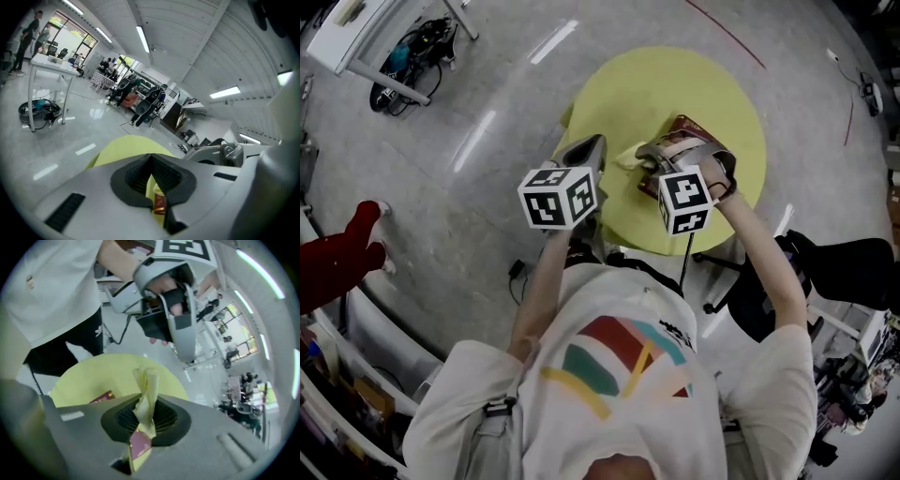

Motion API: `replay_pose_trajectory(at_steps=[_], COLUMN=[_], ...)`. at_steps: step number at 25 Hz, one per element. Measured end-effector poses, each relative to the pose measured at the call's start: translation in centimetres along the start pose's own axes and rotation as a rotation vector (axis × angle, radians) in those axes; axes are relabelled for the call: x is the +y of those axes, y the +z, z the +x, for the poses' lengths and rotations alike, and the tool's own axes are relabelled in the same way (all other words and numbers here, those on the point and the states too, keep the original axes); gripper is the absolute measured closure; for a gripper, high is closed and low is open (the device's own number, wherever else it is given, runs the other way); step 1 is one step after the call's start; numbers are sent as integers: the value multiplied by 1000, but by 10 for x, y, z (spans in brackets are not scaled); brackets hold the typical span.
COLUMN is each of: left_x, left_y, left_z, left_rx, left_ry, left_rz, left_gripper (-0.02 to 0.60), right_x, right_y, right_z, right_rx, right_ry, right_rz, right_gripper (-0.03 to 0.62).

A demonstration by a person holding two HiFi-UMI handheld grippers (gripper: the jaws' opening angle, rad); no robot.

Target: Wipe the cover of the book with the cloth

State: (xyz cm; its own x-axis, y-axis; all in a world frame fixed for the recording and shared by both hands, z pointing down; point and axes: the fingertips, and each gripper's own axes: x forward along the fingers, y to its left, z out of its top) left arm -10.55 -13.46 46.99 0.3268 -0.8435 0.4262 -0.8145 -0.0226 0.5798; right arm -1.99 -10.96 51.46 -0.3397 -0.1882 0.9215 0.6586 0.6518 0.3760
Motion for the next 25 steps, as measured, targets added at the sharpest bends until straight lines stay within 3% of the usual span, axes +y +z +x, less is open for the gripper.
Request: replay_pose_trajectory(at_steps=[8,13,17,20,25], left_x=[-91,-161,-209,-233,-259], left_y=[108,136,140,136,139], left_z=[-17,-32,-33,-34,-47], left_rx=[-226,-318,-336,-352,-465], left_ry=[-146,-249,-359,-402,-394], left_rz=[223,322,383,407,533], left_gripper=[568,566,566,567,566], right_x=[-86,-93,-96,-92,-67], right_y=[-23,-43,-55,-60,-66], right_z=[-121,-212,-274,-301,-323], right_rx=[-148,-228,-281,-340,-516], right_ry=[-496,-782,-1058,-1175,-1303], right_rz=[442,608,719,803,1042], right_gripper=[566,566,566,566,566])
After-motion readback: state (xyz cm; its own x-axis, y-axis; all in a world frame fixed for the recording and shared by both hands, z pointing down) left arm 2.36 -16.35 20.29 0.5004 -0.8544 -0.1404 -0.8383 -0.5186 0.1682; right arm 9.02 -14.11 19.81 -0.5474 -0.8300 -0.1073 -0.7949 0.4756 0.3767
